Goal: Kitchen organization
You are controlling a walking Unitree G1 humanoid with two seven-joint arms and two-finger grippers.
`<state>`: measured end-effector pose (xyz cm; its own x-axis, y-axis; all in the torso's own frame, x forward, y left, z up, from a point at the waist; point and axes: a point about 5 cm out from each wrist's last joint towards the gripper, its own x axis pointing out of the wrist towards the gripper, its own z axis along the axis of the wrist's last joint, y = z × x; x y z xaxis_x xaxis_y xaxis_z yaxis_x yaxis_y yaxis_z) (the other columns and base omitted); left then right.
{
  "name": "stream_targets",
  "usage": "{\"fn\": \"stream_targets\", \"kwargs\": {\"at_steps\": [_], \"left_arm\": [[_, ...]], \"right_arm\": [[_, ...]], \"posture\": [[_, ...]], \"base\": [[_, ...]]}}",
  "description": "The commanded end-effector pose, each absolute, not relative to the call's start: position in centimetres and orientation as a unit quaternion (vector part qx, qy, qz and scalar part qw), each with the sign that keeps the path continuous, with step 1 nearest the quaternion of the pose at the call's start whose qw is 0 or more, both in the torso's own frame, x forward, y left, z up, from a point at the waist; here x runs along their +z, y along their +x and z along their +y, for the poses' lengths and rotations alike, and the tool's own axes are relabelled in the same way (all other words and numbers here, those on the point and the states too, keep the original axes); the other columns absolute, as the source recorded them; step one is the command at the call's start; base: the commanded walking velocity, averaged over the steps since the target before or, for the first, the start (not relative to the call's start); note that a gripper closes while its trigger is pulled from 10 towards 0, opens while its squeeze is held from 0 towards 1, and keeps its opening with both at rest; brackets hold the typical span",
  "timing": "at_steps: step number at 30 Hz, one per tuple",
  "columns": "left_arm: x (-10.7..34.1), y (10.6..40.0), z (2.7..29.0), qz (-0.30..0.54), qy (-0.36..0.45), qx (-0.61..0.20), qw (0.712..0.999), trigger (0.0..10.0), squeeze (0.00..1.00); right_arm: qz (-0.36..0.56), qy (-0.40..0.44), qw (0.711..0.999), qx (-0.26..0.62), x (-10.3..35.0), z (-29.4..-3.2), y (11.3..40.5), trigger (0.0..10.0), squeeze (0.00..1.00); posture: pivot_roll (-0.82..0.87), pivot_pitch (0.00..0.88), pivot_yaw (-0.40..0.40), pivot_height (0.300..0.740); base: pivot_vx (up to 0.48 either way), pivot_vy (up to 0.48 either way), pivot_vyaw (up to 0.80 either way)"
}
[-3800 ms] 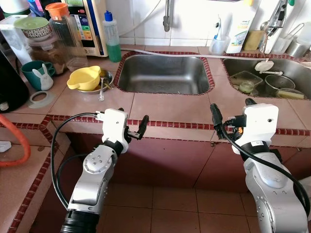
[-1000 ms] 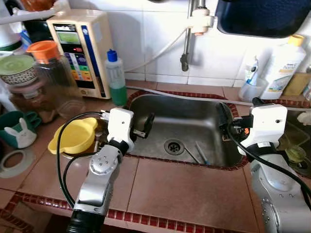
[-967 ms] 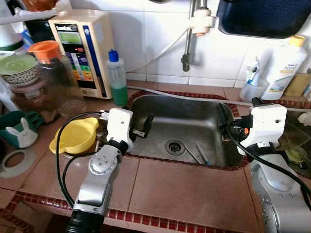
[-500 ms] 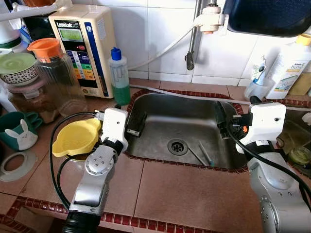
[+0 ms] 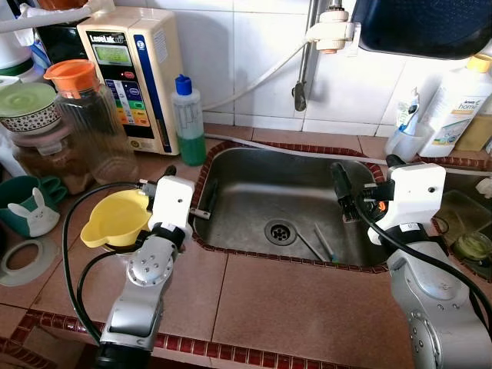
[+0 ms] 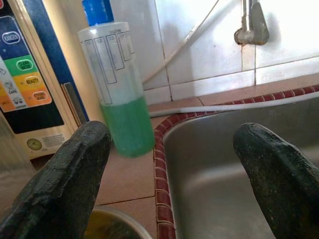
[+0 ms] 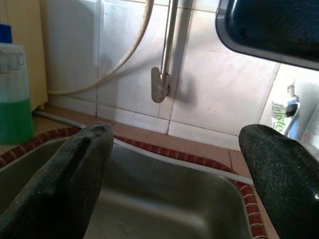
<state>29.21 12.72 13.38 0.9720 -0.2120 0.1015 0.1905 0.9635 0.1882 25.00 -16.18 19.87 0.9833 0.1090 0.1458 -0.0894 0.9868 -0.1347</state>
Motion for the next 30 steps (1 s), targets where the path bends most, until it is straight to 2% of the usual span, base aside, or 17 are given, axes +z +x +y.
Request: {"fn": "stream_targets", "kwargs": {"at_steps": [1, 15, 30], "left_arm": [[14.11, 29.46, 12.27, -0.073, 0.085, -0.108, 0.988, 10.0, 0.0], [14.17, 29.73, 11.77, -0.07, 0.081, -0.116, 0.988, 10.0, 0.0], [14.13, 29.73, 11.55, -0.067, 0.078, -0.122, 0.987, 10.0, 0.0]], "right_arm": [[-0.078, -0.065, 0.994, 0.05, 20.13, -16.2, 25.05, 10.0, 0.0], [-0.075, -0.064, 0.994, 0.044, 19.99, -16.26, 24.84, 10.0, 0.0], [-0.074, -0.064, 0.994, 0.042, 19.96, -16.26, 24.77, 10.0, 0.0]], "posture": [[-0.02, 0.0, 0.004, 0.74], [-0.02, 0.0, 0.013, 0.74], [-0.03, 0.0, 0.017, 0.74]], "base": [[0.0, 0.0, 0.0], [-0.034, 0.0, 0.0], [-0.324, 0.0, 0.0]]}}
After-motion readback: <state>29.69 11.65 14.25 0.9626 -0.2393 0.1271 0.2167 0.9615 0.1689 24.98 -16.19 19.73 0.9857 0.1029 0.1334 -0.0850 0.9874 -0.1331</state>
